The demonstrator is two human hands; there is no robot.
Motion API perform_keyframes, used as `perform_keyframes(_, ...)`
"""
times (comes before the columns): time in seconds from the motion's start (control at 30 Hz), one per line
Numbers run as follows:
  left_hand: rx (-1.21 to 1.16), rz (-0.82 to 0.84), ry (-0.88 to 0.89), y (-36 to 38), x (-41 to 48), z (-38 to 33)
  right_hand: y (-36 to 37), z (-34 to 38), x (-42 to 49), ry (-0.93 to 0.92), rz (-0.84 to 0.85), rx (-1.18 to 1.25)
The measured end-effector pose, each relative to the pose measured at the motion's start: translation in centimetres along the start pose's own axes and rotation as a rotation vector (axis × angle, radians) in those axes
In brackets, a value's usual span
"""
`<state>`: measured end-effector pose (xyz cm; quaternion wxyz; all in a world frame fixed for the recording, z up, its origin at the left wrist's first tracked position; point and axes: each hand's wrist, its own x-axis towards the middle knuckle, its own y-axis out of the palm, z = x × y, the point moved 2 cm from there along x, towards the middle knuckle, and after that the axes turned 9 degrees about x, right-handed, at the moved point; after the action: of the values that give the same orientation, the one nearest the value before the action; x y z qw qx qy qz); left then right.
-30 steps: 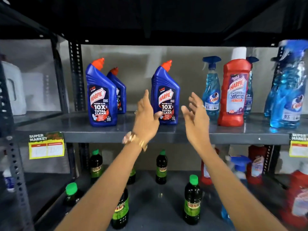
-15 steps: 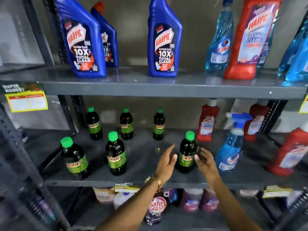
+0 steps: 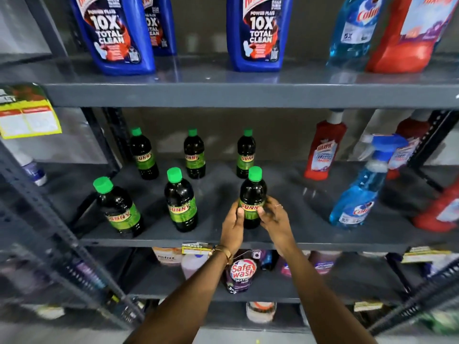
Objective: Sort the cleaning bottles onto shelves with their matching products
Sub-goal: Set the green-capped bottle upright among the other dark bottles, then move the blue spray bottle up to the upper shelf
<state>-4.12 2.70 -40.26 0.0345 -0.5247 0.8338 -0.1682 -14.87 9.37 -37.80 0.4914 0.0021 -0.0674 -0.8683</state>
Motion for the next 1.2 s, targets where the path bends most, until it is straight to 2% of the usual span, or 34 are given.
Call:
perform_keyframes(0.2, 0.073, -0.003, 0.0, -1.2, -0.5, 0.0, 0.9, -0.5, -0.3, 0.009, -0.07, -0.019)
perform_keyframes(0.3, 0.118, -0.189, 0.054, -1.1, -1.8, -0.4, 0.8, -0.4, -0.7, -0.003, -0.078, -0.043)
perform_keyframes(0.37, 0.231, -0.349, 0.155, -0.7, -3.4, -1.3, 0.0, -0.2, -1.6, -0.022, -0.166, -0.039)
perform_keyframes(0.4, 0.287, -0.373, 0.22, -0.1, -4.2, -2.0, -0.8, 0.0, -2.2, -0.056, -0.22, -0.035)
perform_keyframes(0.5, 0.398, -0.257, 0.424, 3.0, -5.8, -4.4, -3.9, 1.1, -3.8, -0.223, -0.386, -0.055)
perform_keyframes(0.57, 0.396, -0.16, 0.483, 5.9, -5.5, -5.8, -7.0, 2.4, -4.4, -0.336, -0.531, -0.096)
perform_keyframes(0.7, 0.294, 0.115, 0.354, 12.3, -2.7, -8.5, -14.3, 3.5, -3.3, -0.398, -0.779, -0.128)
perform_keyframes(0.77, 0.204, 0.226, 0.22, 15.3, -1.1, -9.7, -18.0, 3.4, -1.4, -0.243, -0.73, -0.078)
perform_keyframes(0.87, 0.163, 0.328, 0.089, 18.7, 0.4, -11.1, -22.4, 3.5, 1.2, 0.007, -0.441, 0.026)
perform_keyframes(0.97, 0.198, 0.31, 0.083, 19.9, 1.5, -10.9, -24.0, 3.5, 2.3, -0.026, -0.206, -0.05)
perform_keyframes(1.1, 0.213, 0.288, 0.058, 19.5, 1.4, -10.5, -24.4, 4.4, 0.8, -0.066, -0.143, -0.105)
perform_keyframes(1.2, 0.23, 0.283, 0.119, 18.3, -0.8, -11.1, -24.3, 5.2, -1.8, -0.079, -0.117, -0.144)
